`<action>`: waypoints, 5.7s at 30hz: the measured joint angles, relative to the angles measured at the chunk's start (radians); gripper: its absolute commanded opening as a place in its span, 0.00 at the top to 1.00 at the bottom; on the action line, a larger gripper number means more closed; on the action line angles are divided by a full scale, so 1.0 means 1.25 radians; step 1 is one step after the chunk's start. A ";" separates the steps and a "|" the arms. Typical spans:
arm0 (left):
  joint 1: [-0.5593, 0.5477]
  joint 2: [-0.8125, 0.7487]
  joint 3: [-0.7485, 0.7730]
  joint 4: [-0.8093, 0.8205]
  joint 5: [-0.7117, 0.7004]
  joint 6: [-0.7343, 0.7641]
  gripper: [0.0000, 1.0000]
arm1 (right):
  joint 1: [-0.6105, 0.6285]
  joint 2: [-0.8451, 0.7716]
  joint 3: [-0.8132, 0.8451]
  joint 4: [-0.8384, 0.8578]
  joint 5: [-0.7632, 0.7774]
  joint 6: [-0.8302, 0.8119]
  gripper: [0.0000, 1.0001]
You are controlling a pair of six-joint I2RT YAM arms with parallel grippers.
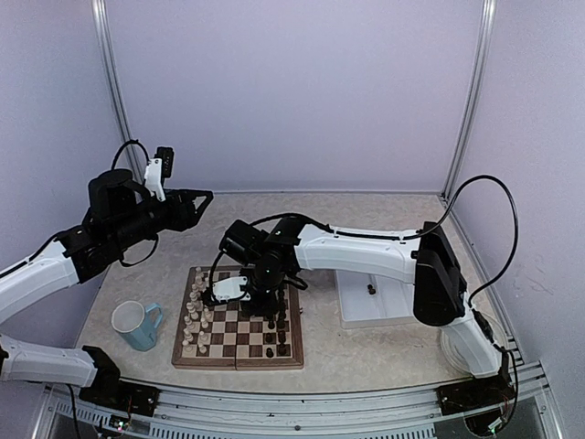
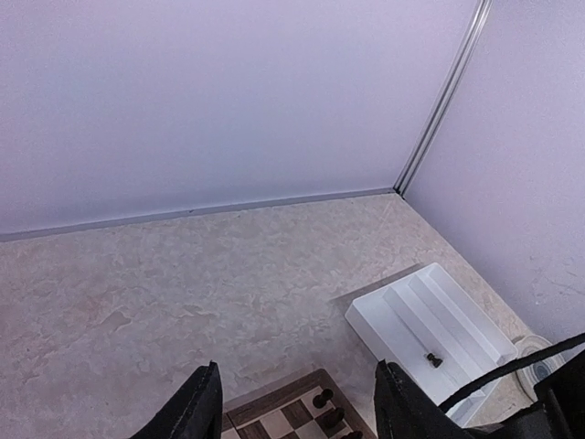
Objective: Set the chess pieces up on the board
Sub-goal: Place the pawn on the chessboard, then pick up the pawn from the chessboard, then place the pawn on b7, then move the pawn to the storage box.
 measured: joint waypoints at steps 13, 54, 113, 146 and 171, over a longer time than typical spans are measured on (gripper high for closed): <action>0.002 0.003 -0.001 -0.002 0.000 0.000 0.43 | 0.002 0.018 0.003 -0.013 0.000 -0.004 0.71; -0.294 0.442 0.157 -0.490 -0.038 0.016 0.62 | -0.637 -0.553 -0.753 0.350 -0.479 0.009 0.59; -0.182 0.769 0.512 -0.570 0.014 0.150 0.84 | -0.656 -0.560 -0.770 0.368 -0.476 -0.007 0.59; -0.124 0.619 0.542 -0.564 -0.090 0.170 0.66 | -0.558 -0.509 -0.753 0.141 -0.207 -0.110 0.66; -0.121 0.542 0.410 -0.461 -0.052 0.165 0.66 | -0.379 -0.349 -0.664 0.069 0.073 -0.101 0.74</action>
